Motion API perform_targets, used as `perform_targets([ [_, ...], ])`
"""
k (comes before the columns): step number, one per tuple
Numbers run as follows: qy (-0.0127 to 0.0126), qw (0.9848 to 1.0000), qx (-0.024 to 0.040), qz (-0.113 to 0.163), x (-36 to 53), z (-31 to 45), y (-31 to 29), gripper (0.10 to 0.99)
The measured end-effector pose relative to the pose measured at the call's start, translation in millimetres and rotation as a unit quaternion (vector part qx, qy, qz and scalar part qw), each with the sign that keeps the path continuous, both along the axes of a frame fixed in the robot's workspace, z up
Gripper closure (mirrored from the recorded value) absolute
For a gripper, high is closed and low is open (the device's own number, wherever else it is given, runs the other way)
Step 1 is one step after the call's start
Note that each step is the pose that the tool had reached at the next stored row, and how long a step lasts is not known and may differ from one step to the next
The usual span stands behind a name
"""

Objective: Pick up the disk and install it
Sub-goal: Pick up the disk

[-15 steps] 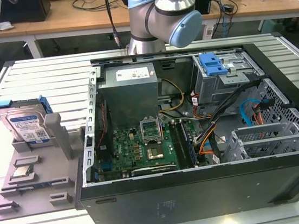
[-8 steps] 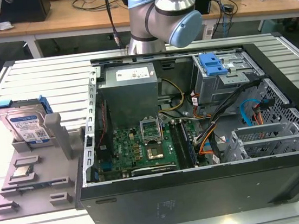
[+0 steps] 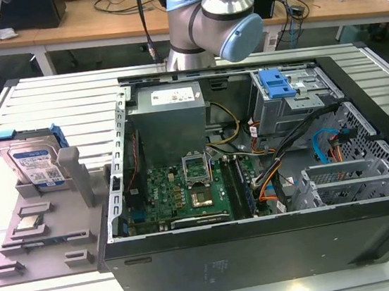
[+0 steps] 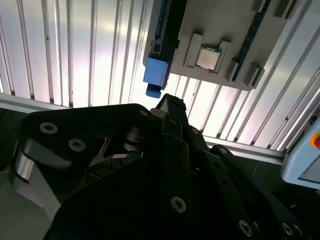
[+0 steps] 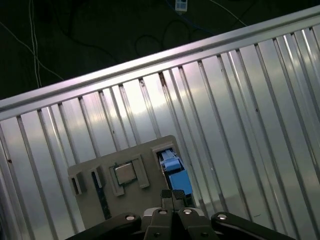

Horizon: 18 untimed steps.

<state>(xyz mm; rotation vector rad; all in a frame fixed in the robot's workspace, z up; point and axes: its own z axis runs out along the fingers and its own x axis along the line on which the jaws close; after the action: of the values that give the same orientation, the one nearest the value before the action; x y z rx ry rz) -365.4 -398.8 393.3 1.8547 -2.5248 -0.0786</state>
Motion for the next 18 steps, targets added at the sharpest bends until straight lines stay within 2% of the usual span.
perform_targets([
  [2,0.0,1.0,0.0,0.004,0.0,0.0,0.0,0.98],
  [5,0.0,0.9992,0.0,0.04,0.0,-0.1,0.0,0.98],
  [7,0.0,0.9978,0.0,0.067,0.0,-0.1,0.0,0.98],
  [13,0.0,0.9977,0.0,0.067,0.0,-0.1,0.0,0.973],
  [17,0.0,0.9977,0.0,0.067,0.0,-0.1,0.0,0.729],
  [18,0.0,0.9977,0.0,0.067,0.0,-0.1,0.0,0.729],
])
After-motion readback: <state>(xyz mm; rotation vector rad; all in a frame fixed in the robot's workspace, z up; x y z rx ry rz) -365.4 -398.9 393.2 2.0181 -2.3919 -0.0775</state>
